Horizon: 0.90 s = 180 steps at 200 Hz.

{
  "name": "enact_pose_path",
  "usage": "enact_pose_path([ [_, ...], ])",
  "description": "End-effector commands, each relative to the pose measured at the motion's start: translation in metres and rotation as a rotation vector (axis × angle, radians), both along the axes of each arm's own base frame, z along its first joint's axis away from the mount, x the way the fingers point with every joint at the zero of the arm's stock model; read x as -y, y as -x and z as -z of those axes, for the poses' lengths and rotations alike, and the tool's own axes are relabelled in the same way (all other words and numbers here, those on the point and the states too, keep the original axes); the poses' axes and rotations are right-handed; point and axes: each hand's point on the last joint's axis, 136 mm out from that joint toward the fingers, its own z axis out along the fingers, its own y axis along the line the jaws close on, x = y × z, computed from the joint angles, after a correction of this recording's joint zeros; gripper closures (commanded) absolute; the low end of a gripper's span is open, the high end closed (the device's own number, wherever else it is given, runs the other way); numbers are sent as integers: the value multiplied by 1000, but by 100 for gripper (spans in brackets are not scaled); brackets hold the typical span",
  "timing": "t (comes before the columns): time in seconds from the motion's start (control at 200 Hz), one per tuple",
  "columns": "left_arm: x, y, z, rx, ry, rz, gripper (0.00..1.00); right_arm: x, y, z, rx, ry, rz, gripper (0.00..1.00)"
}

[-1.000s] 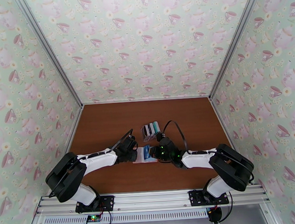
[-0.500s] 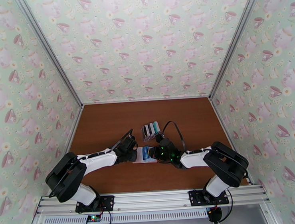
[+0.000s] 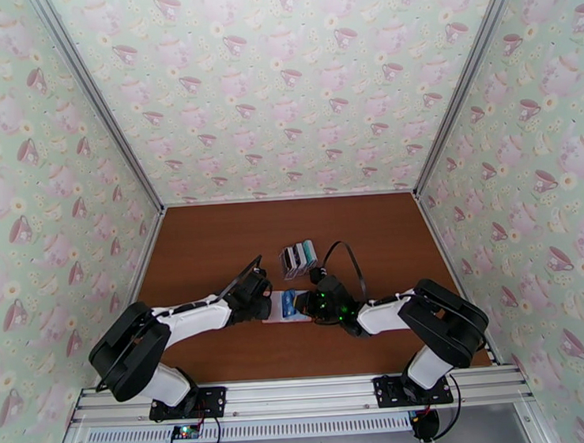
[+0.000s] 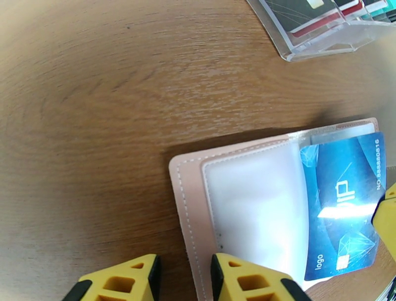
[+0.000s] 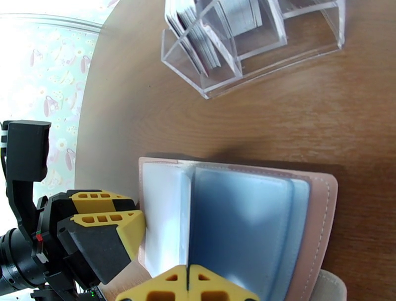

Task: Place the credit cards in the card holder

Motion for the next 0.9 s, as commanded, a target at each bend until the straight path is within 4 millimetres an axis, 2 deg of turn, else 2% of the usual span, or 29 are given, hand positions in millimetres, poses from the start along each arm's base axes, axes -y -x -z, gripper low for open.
enact_pose_path([
  [0.0,-15,19,19,-71,-45,-15,65,6,5,13,-34,12,8,100],
  [0.29,-18,21,12,-59,-33,-30,65,8,8,24,-53,-3,12,100],
  [0.371,-19,21,10,-53,-29,-38,68,8,8,26,-54,-5,12,100],
  [0.491,-20,20,6,-43,-30,-43,80,10,10,28,-60,-1,11,100],
  [0.896,-20,18,13,-61,-48,-39,88,11,10,32,-59,11,8,100],
])
